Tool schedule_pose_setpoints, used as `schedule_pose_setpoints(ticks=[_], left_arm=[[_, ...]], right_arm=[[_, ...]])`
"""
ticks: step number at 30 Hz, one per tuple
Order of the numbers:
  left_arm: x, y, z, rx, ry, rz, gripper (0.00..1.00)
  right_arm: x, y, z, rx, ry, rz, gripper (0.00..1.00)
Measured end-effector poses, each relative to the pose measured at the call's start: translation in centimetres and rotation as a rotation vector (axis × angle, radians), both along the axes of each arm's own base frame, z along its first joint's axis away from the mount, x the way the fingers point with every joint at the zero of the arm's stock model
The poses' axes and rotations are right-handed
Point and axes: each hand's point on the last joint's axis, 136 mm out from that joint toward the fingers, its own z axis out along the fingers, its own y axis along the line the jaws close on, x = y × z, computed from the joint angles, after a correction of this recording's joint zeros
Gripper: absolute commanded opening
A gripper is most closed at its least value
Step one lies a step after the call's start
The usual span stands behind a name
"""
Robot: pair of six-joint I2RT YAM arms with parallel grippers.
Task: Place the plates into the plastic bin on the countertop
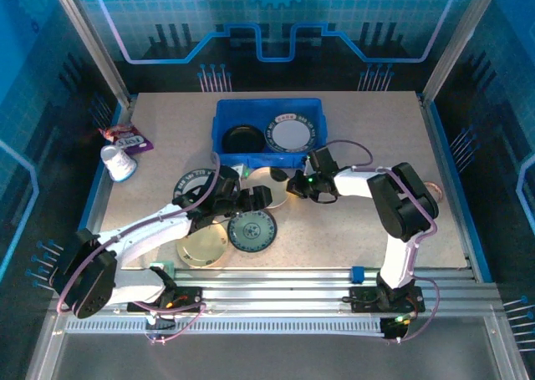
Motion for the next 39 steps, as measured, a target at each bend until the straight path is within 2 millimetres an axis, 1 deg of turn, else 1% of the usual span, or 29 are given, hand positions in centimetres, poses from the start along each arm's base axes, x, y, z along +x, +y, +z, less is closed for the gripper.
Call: schedule_pose_setpoints(ticks=[6, 9, 12, 15, 19, 24, 30, 32, 35, 37, 39], left_arm=[[0.2, 0.3, -0.3, 0.013, 0.000, 0.001, 0.85], [0.6, 0.6, -0.3, 0.019, -0.007, 0.005, 0.85], [1.1, 0.7, 0.1, 0.023, -0.017, 0.008, 0.85], [1.9, 0.7, 1.0, 0.023, -0.039, 0.011, 0.85], [2.9, 0.9, 2.5, 0.018, -0.074, 0.012, 0.85], [3.6, 1.1, 3.5, 0.016, -0.096, 0.008, 0.85], [4.1, 1.8, 3.3, 0.006, -0.081, 0.003, 0.85], [4.2, 1.8, 3.2, -0.003, -0.078, -0.006, 0.85], [4.3, 1.3, 3.4, -0.024, -0.080, -0.025, 0.84], [4.4, 1.0, 3.2, -0.035, -0.074, -0.037, 0.78], [4.5, 0.6, 2.7, -0.045, -0.061, -0.045, 0.68]], right_arm=[[0.0, 0.1, 0.0, 0.013, -0.005, -0.005, 0.00], [-0.1, 0.0, 0.4, 0.026, -0.006, -0.012, 0.00], [-0.4, -0.7, 0.8, 0.047, 0.002, -0.032, 0.00], [-0.9, -1.6, 1.5, 0.076, 0.010, -0.055, 0.00], [-1.9, -2.7, 3.1, 0.120, 0.009, -0.067, 0.00], [-3.0, -3.9, 6.2, 0.168, -0.022, -0.072, 0.00], [-3.4, -5.6, 9.9, 0.201, -0.078, -0.091, 0.00], [-3.7, -5.9, 10.7, 0.209, -0.087, -0.088, 0.00], [-4.2, -5.8, 11.2, 0.216, -0.086, -0.078, 0.00], [-4.4, -5.8, 11.3, 0.215, -0.080, -0.070, 0.00], [-4.6, -5.7, 11.5, 0.217, -0.070, -0.059, 0.00]])
